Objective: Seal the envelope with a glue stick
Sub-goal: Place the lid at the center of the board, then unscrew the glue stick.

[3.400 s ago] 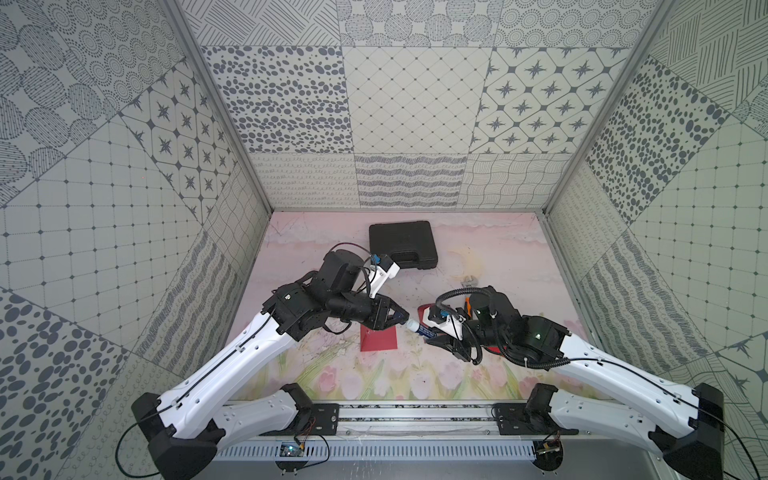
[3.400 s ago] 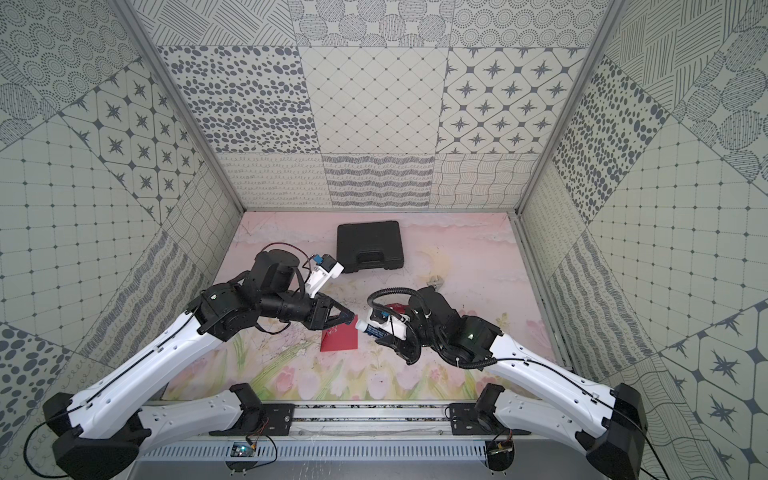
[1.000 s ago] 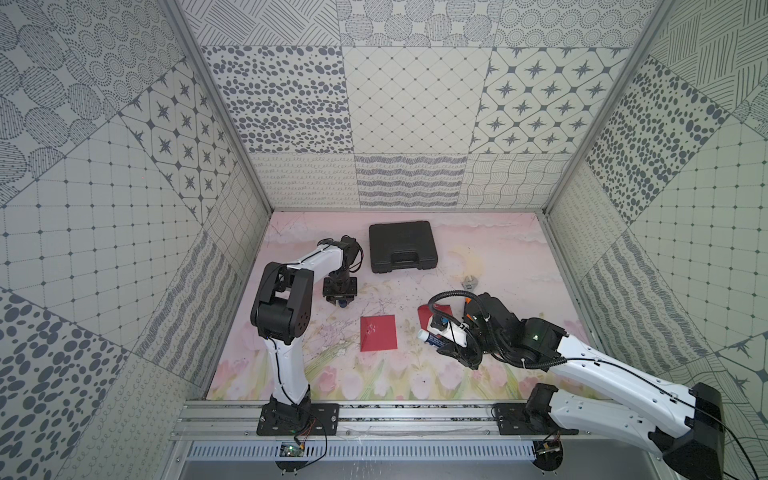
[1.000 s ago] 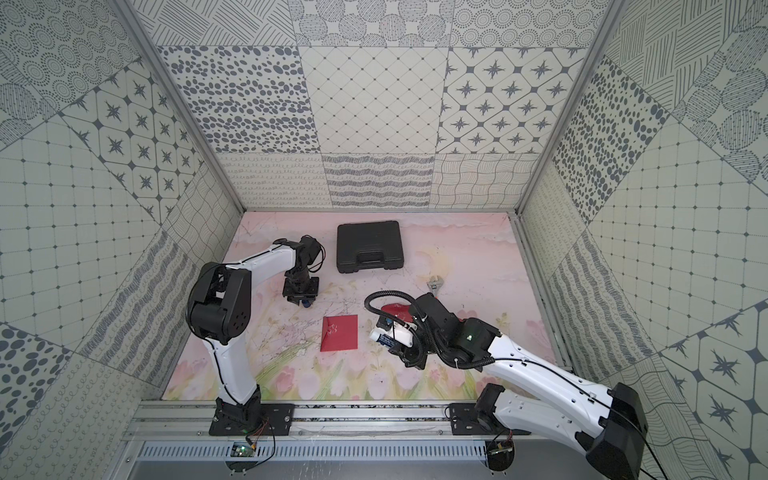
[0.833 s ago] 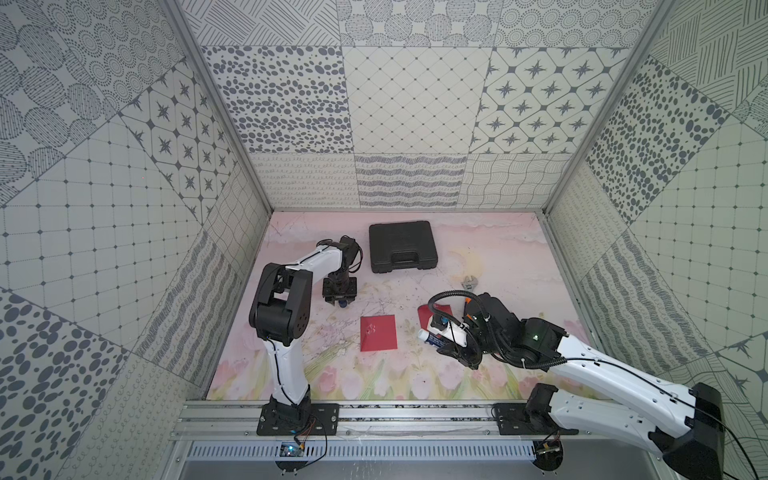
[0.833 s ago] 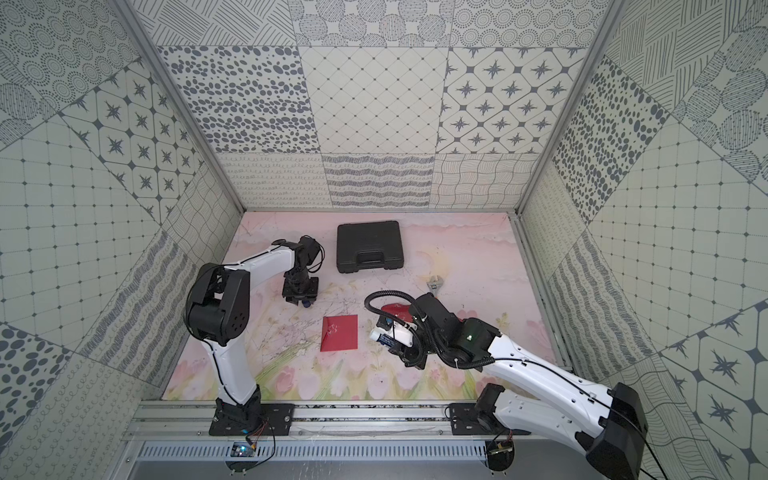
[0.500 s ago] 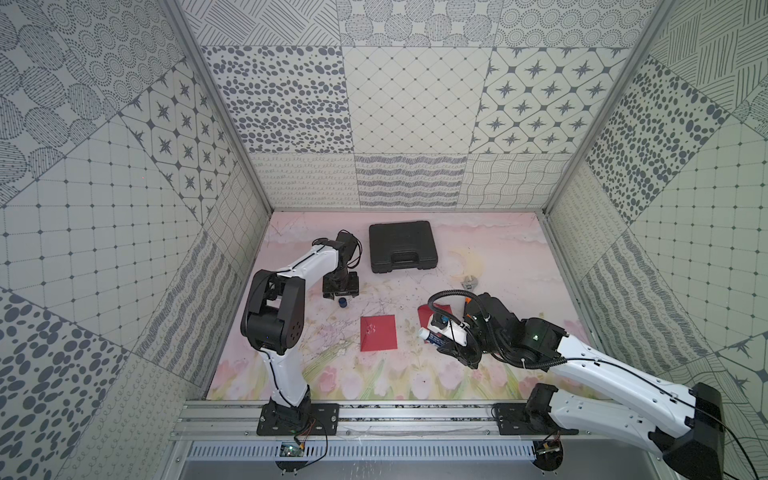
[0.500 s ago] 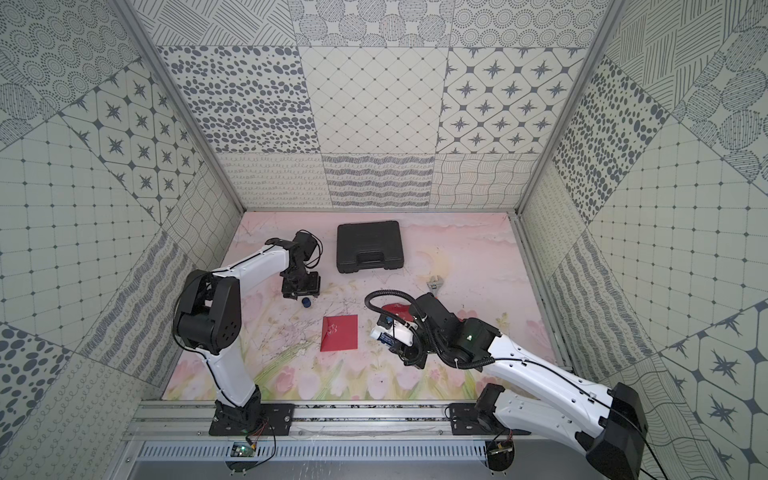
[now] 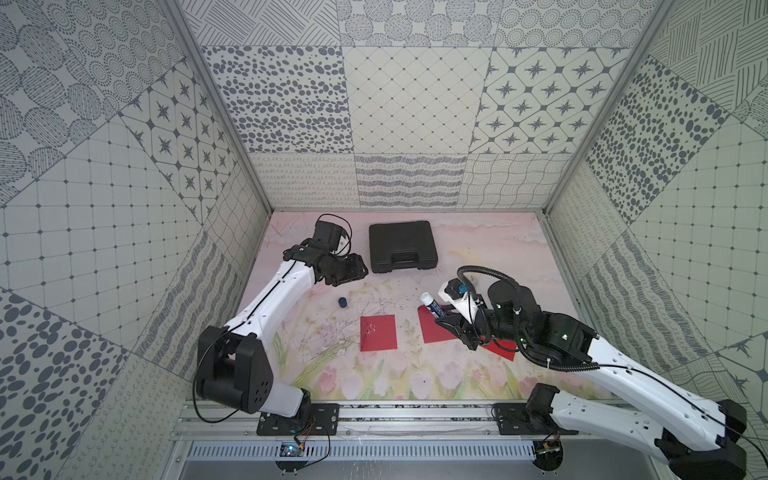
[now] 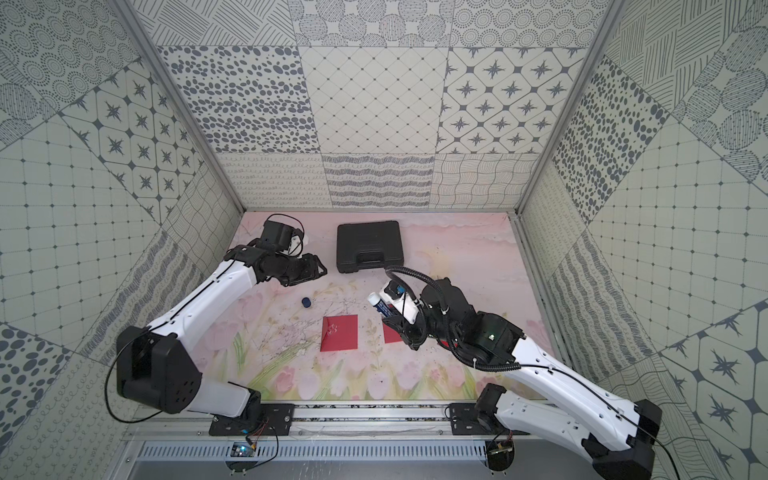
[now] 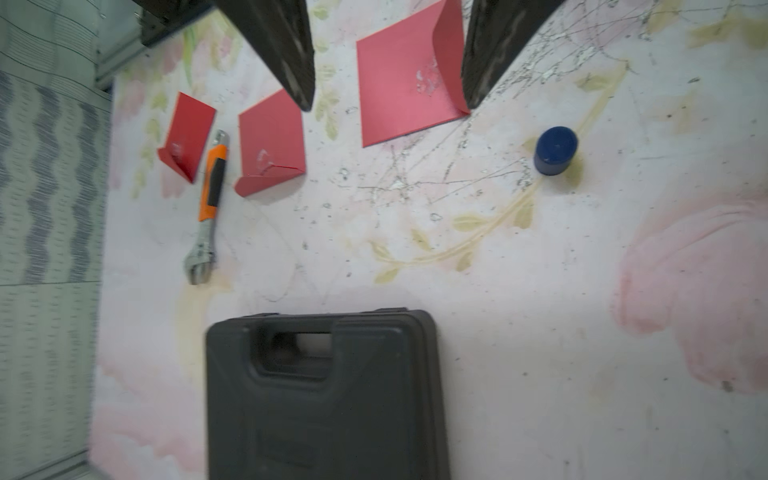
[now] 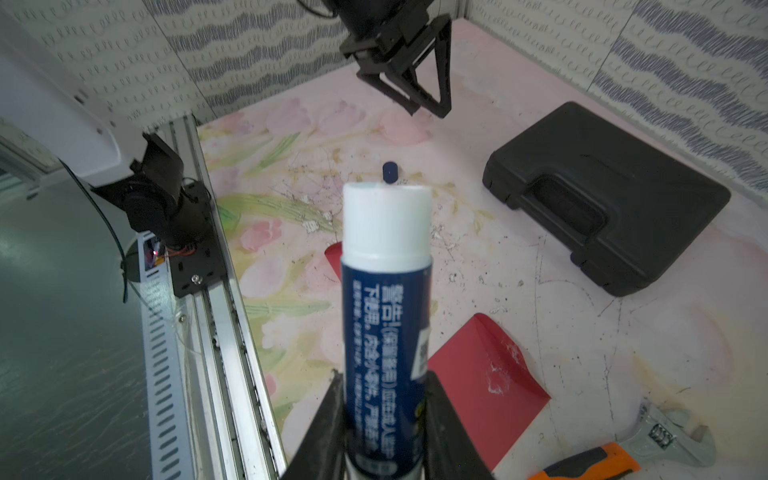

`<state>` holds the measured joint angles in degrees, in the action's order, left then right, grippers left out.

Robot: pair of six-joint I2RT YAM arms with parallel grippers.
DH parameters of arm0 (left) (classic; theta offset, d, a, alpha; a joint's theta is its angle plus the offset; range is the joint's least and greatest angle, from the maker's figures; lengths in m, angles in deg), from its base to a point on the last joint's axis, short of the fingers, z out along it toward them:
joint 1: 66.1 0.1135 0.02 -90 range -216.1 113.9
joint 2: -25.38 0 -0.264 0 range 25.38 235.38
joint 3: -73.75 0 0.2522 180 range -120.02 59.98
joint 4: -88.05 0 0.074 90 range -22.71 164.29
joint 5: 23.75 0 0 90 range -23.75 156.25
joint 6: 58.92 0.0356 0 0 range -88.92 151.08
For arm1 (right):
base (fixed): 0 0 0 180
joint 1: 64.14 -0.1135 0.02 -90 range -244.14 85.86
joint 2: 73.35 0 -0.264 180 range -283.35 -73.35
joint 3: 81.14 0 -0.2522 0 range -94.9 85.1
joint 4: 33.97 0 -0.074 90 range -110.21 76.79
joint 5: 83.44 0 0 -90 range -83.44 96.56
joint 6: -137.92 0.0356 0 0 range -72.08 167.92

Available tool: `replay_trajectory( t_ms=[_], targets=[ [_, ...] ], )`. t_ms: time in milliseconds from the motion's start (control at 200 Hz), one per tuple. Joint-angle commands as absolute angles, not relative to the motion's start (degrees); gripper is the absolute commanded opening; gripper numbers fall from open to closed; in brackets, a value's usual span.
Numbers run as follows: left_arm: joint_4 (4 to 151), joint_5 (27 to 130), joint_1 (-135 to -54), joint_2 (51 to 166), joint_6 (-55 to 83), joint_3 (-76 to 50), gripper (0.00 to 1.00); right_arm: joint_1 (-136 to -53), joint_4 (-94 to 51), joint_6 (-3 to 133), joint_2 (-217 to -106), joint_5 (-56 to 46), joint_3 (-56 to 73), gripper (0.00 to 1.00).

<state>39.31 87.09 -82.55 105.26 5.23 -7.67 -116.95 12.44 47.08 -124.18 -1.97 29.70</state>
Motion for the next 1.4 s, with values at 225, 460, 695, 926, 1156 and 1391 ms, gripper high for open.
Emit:
replay_trajectory(
  t_ms=[225,460,695,926,1156,1391],
  targets=[
    [100.3,118.0,-84.4,85.3,-18.5,6.5,0.55,-117.2,-1.6,58.4,-123.0,-8.7,19.1,0.00],
    [110.5,121.2,-92.5,82.2,-15.8,5.0,0.58,-117.2,-3.9,60.8,-126.8,-15.5,12.4,0.00],
    [123.1,124.8,-97.8,84.4,-20.5,2.2,0.58,-117.2,-3.5,61.4,-128.5,-19.2,10.1,0.00],
    [123.9,127.1,-101.6,87.4,-20.2,-1.2,0.59,-117.2,-3.4,62.2,-128.9,-20.9,10.3,0.00],
    [127.4,129.0,-104.2,89.7,-21.9,-2.2,0.58,-117.2,-5.0,63.1,-129.2,-21.2,9.9,0.00],
    [122.3,129.0,-106.2,90.3,-17.5,-3.5,0.56,-117.3,-5.3,63.7,-130.3,-22.3,8.5,0.00]
  ],
)
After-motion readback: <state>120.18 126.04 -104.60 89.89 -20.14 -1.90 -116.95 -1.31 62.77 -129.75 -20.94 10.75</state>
